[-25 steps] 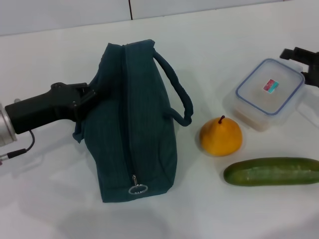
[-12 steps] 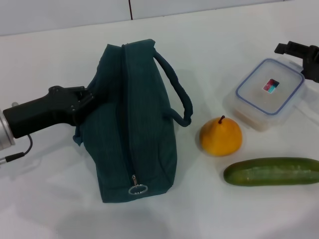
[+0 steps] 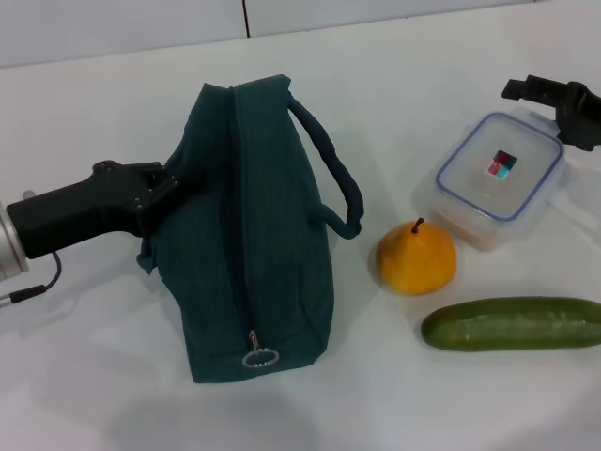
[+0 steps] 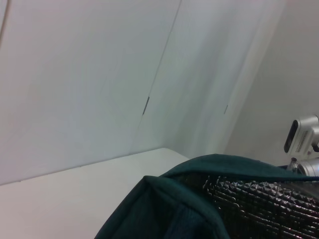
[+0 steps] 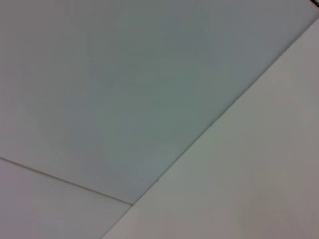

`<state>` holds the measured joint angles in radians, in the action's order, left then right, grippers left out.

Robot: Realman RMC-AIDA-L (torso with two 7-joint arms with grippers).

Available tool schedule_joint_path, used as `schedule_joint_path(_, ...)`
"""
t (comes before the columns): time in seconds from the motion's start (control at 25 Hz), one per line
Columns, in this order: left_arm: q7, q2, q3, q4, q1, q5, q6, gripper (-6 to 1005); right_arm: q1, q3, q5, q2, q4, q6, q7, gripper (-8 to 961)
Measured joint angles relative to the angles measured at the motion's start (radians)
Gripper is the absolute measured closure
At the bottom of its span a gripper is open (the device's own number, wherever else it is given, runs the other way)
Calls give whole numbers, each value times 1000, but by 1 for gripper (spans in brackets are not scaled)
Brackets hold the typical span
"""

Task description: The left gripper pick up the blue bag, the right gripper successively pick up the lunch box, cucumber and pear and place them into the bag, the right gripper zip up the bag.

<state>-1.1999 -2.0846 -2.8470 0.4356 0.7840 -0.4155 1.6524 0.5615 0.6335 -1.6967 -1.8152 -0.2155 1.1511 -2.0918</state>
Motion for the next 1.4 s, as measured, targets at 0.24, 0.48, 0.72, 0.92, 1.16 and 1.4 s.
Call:
schedule_joint_path(0.24, -1, 0, 0, 0, 2, 0, 1, 947, -12, 0, 6, -2, -3, 20, 8, 137)
schedule_joint_path(0.48, -1, -1, 0, 0, 9, -1, 0, 947, -23, -1, 4, -12, -7, 22, 39, 197)
schedule_joint_path(0.72, -5, -2, 0, 0, 17, -3, 0, 947, -47, -7, 8, -40, -62, 27, 70, 410)
schedule_joint_path(0.92, -6, -2, 0, 0, 28, -3, -1, 947, -49, -7, 10, -47, -76, 47, 88, 592)
schedule_joint_path(1.16, -8, -2, 0, 0, 32, -5, -1, 947, -48, -9, 12, -65, -82, 55, 116, 691)
schedule_joint_path(1.4, -9, -2, 0, 0, 32, -8, 0, 947, -58, -12, 61, -69, -82, 88, 193, 774)
